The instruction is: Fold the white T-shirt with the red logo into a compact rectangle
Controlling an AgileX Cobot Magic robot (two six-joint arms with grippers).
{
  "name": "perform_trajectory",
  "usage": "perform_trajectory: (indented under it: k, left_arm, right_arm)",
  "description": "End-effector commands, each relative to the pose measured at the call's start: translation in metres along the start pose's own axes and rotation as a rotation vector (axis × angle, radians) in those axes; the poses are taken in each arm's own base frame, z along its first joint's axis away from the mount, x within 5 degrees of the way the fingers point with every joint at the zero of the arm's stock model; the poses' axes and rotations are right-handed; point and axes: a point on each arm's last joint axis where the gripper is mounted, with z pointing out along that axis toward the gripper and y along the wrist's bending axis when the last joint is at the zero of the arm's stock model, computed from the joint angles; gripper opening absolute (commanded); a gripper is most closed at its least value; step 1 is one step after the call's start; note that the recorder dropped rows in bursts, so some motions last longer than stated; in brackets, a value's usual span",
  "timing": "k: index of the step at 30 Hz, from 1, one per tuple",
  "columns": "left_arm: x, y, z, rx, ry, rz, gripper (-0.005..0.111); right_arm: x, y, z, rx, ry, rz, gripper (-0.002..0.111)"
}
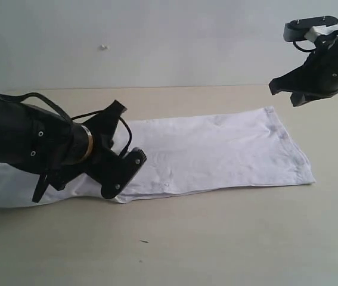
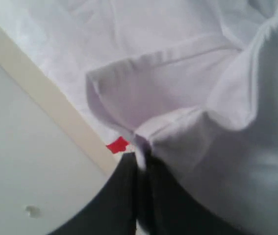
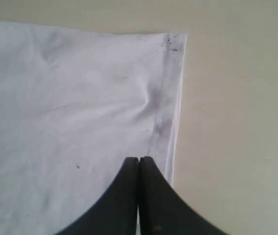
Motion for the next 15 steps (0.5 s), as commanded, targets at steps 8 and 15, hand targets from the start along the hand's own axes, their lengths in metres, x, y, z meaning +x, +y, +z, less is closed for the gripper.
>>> perform_trajectory:
  k: [8,15]
  left_arm:
    - [0.016,0.037,0.020,-0.144,0.016,-0.311,0.036]
    - [0.024,0.043,0.018,-0.184,0.088,-0.554,0.036]
  right_arm:
    - [-0.005,-0.003,-0.001,0.015,-0.064,-0.001,0.000]
    - [-0.005,-0.003,-0.001,0.014,-0.062,-0.001,0.000]
